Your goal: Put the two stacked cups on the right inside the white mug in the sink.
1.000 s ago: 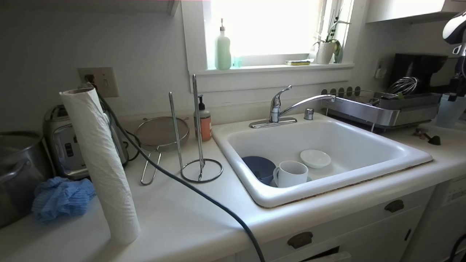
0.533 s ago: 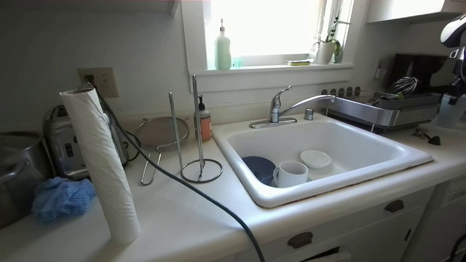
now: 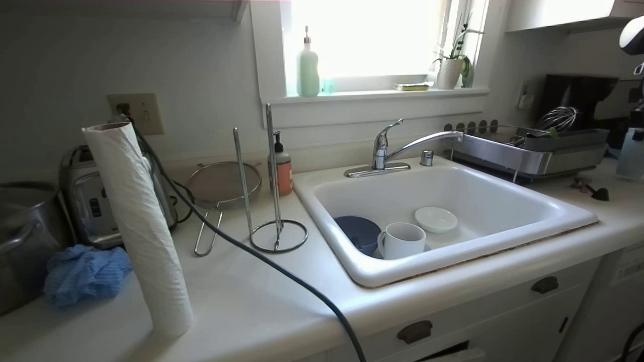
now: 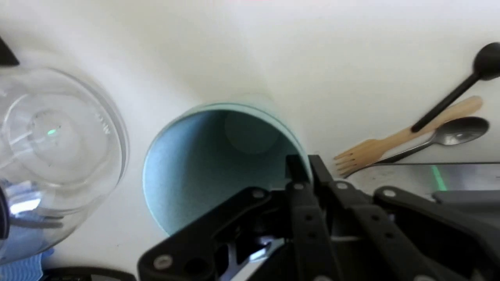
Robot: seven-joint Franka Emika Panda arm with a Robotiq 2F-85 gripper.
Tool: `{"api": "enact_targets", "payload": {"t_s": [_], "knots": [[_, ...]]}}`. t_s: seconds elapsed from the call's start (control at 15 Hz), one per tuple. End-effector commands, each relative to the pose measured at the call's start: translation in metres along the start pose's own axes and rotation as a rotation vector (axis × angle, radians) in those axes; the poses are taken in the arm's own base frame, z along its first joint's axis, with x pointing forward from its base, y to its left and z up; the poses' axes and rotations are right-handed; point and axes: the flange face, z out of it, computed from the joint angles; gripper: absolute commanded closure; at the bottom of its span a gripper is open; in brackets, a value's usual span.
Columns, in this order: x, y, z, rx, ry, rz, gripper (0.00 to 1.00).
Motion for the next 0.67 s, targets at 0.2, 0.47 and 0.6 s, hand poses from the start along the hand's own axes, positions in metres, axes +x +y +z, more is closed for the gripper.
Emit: {"api": "enact_targets", "payload": {"t_s": [0.2, 0.47, 0.6], "knots": [[-0.068, -0.058, -0.054, 0.156, -0.103, 0.111, 0.95], [-0.089, -0.114, -0.082, 0.198, -0.118, 0.045, 0.97], [-0.097, -0.148, -0.093, 0.206, -0.138, 0.002, 0.97]]}}
